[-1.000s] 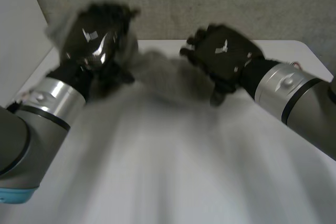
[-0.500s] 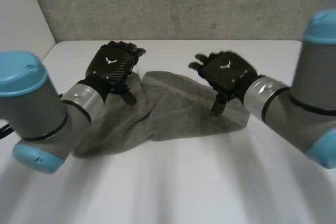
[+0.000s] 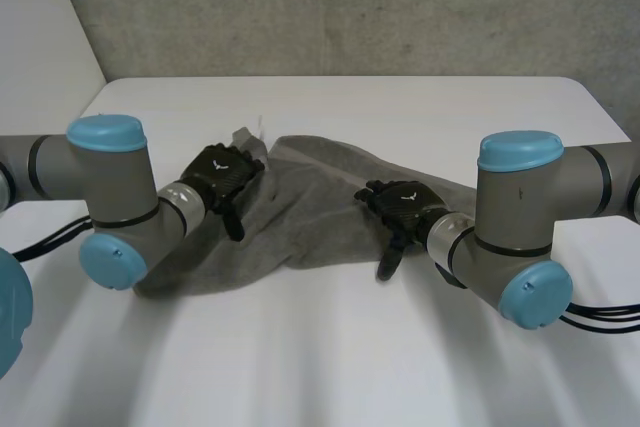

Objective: Fold the towel.

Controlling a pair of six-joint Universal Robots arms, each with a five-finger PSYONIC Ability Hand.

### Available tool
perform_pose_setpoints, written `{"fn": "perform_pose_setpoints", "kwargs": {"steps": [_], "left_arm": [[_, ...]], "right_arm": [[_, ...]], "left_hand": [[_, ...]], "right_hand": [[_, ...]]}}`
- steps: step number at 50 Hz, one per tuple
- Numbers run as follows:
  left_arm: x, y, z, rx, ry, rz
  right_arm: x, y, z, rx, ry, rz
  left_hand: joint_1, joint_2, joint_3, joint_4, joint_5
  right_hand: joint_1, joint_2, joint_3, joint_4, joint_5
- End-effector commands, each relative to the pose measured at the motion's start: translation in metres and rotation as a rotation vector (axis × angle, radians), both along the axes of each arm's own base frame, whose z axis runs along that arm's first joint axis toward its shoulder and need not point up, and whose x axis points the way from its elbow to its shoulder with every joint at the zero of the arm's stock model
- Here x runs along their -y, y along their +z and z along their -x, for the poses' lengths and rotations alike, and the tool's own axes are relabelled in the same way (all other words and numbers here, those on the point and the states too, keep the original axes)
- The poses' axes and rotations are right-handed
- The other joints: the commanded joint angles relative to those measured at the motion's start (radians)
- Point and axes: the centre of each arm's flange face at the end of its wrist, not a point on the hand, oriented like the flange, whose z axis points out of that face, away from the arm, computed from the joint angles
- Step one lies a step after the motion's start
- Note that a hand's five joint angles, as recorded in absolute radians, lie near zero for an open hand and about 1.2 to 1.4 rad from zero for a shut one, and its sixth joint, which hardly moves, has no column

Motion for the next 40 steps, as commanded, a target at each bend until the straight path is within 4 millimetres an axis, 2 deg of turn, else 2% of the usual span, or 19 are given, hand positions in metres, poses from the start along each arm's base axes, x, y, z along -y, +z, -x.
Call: {"fn": "perform_pose_setpoints", "kwargs": {"steps": [1, 7, 9, 10, 12, 18, 20, 21, 23, 27, 29, 31, 32, 34, 35, 36, 37, 39, 40], "left_arm": [[0.000, -0.010, -0.001, 0.008, -0.003, -0.018], [-0.001, -0.009, 0.000, 0.000, -0.022, -0.018], [-0.002, -0.005, 0.002, -0.010, -0.036, -0.014], [-0.002, -0.005, 0.002, -0.010, -0.036, -0.014], [-0.005, 0.001, 0.005, -0.013, -0.046, -0.004], [-0.009, 0.023, 0.006, -0.032, -0.043, 0.032], [-0.016, 0.040, 0.005, -0.048, -0.046, 0.055], [-0.016, 0.040, 0.005, -0.048, -0.046, 0.055], [-0.018, 0.049, 0.005, -0.055, -0.047, 0.072], [-0.025, 0.077, 0.007, -0.078, -0.054, 0.133], [-0.025, 0.086, 0.007, -0.089, -0.050, 0.156], [-0.025, 0.111, 0.007, -0.141, -0.040, 0.211], [-0.025, 0.111, 0.007, -0.141, -0.040, 0.211], [-0.028, 0.125, 0.008, -0.184, -0.037, 0.232], [-0.030, 0.141, 0.007, -0.235, -0.033, 0.256], [-0.033, 0.159, 0.007, -0.289, -0.030, 0.285], [-0.033, 0.159, 0.007, -0.289, -0.030, 0.285], [-0.041, 0.190, 0.003, -0.394, -0.025, 0.321], [-0.041, 0.190, 0.003, -0.394, -0.025, 0.321]], "right_arm": [[0.000, -0.005, 0.000, -0.025, 0.013, 0.007], [0.000, -0.004, 0.000, -0.023, 0.015, 0.008], [0.000, -0.005, 0.000, -0.023, 0.015, 0.006], [0.000, -0.005, 0.000, -0.023, 0.015, 0.006], [0.000, -0.006, 0.000, -0.025, 0.015, 0.002], [-0.001, -0.008, -0.001, -0.029, 0.029, 0.003], [-0.003, -0.009, -0.002, -0.039, 0.044, 0.007], [-0.003, -0.009, -0.002, -0.039, 0.044, 0.007], [-0.002, -0.010, -0.005, -0.036, 0.052, 0.029], [0.006, 0.002, -0.005, 0.002, 0.054, 0.083], [0.010, 0.015, -0.005, 0.023, 0.050, 0.112], [0.019, 0.063, 0.004, 0.077, 0.023, 0.220], [0.019, 0.063, 0.004, 0.077, 0.023, 0.221], [0.019, 0.113, 0.011, 0.134, 0.005, 0.347], [0.019, 0.113, 0.011, 0.135, 0.005, 0.347], [0.019, 0.138, 0.014, 0.166, -0.005, 0.422], [0.019, 0.138, 0.014, 0.166, -0.005, 0.422], [0.018, 0.181, 0.022, 0.225, -0.027, 0.568], [0.018, 0.181, 0.022, 0.226, -0.027, 0.569]], "left_hand": [[0.026, 0.075, -0.049, -0.055, 0.077], [0.203, 0.251, -0.049, -0.055, 0.253], [0.684, 0.733, -0.049, -0.055, 0.735], [0.687, 0.736, -0.049, -0.055, 0.738], [1.117, 1.165, -0.049, -0.055, 1.167], [1.118, 1.167, -0.049, -0.055, 1.169], [1.118, 1.167, -0.049, -0.055, 1.169], [1.118, 1.167, -0.049, -0.055, 1.169], [1.118, 1.167, -0.049, -0.055, 1.169], [1.118, 1.167, -0.049, -0.055, 1.169], [1.118, 1.167, -0.049, -0.055, 1.169], [1.118, 1.167, -0.049, -0.055, 1.169], [1.118, 1.167, -0.049, -0.055, 1.169], [1.118, 1.167, -0.049, -0.055, 1.169], [1.118, 1.167, -0.049, -0.055, 1.169], [1.118, 1.167, -0.049, -0.055, 1.169], [1.118, 1.167, -0.049, -0.055, 1.169], [1.118, 1.167, -0.049, -0.055, 1.169], [1.118, 1.167, -0.049, -0.055, 1.169]], "right_hand": [[-0.095, -0.085, -0.023, -0.058, -0.061], [-0.095, -0.085, -0.023, -0.058, -0.061], [-0.095, -0.085, -0.023, -0.058, -0.061], [-0.095, -0.085, -0.023, -0.058, -0.061], [-0.095, -0.085, -0.023, -0.058, -0.061], [0.084, 0.094, -0.023, -0.058, -0.057], [0.443, 0.452, -0.023, -0.058, 0.302], [0.445, 0.455, -0.023, -0.058, 0.304], [1.143, 1.153, -0.023, -0.058, 1.002], [1.301, 1.311, -0.023, -0.058, 1.160], [1.301, 1.311, -0.023, -0.058, 1.160], [1.301, 1.311, -0.023, -0.058, 1.160], [1.301, 1.311, -0.023, -0.058, 1.160], [1.301, 1.311, -0.023, -0.058, 1.160], [1.301, 1.311, -0.023, -0.058, 1.160], [1.301, 1.311, -0.023, -0.058, 1.160], [1.301, 1.311, -0.023, -0.058, 1.160], [1.301, 1.311, -0.023, -0.058, 1.160], [1.301, 1.311, -0.023, -0.058, 1.160]]}}
